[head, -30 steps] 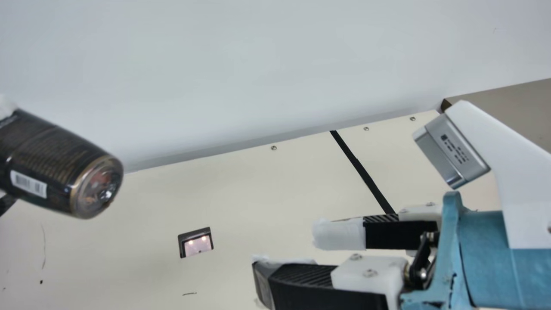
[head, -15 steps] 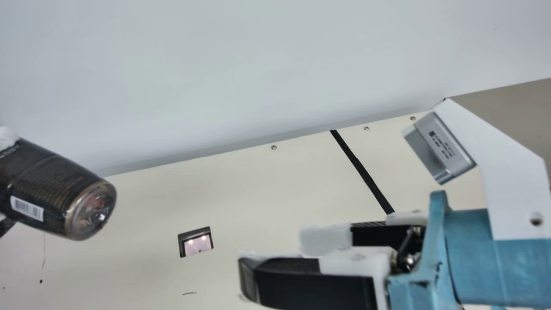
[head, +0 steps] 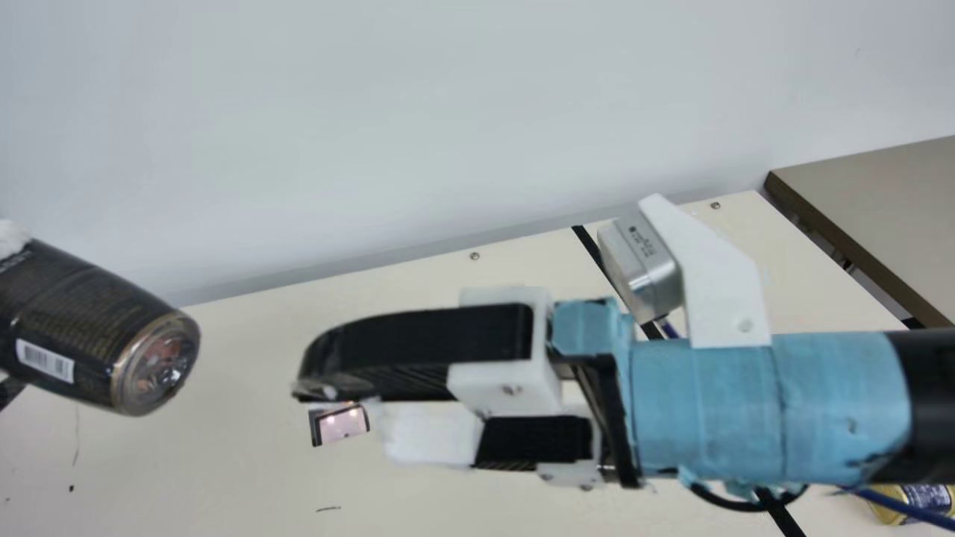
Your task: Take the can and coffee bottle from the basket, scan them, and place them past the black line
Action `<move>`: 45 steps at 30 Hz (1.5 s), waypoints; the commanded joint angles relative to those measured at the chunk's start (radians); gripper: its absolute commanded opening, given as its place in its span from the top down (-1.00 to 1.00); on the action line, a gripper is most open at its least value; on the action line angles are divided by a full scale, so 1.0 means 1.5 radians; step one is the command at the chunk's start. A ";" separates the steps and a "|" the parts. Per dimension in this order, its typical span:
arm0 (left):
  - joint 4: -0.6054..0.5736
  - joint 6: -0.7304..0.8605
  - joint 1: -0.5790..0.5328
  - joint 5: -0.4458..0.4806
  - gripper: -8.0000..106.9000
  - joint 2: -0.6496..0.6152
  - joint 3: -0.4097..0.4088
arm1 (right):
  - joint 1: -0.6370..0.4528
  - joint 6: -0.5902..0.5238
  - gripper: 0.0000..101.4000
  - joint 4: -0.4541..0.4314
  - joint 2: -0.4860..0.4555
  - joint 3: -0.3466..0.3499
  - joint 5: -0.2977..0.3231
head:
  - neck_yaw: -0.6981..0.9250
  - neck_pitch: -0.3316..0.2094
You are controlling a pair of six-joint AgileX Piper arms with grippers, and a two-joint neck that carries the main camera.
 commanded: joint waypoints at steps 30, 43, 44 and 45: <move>0.000 0.000 0.000 0.000 0.68 0.000 0.000 | 0.180 -0.103 -1.00 0.229 0.186 -0.016 -0.152 | -0.008 -0.020; 0.000 0.000 0.000 0.000 0.68 0.000 0.000 | 0.125 -0.084 -1.00 0.294 0.245 -0.042 -0.099 | -0.008 -0.020; 0.000 0.000 0.000 0.000 0.68 0.000 0.000 | 0.117 -0.071 -1.00 0.294 0.249 -0.049 -0.091 | -0.008 -0.020; 0.000 0.000 0.000 0.000 0.68 0.000 0.000 | 0.108 -0.056 -1.00 0.294 0.253 -0.057 -0.083 | -0.008 -0.020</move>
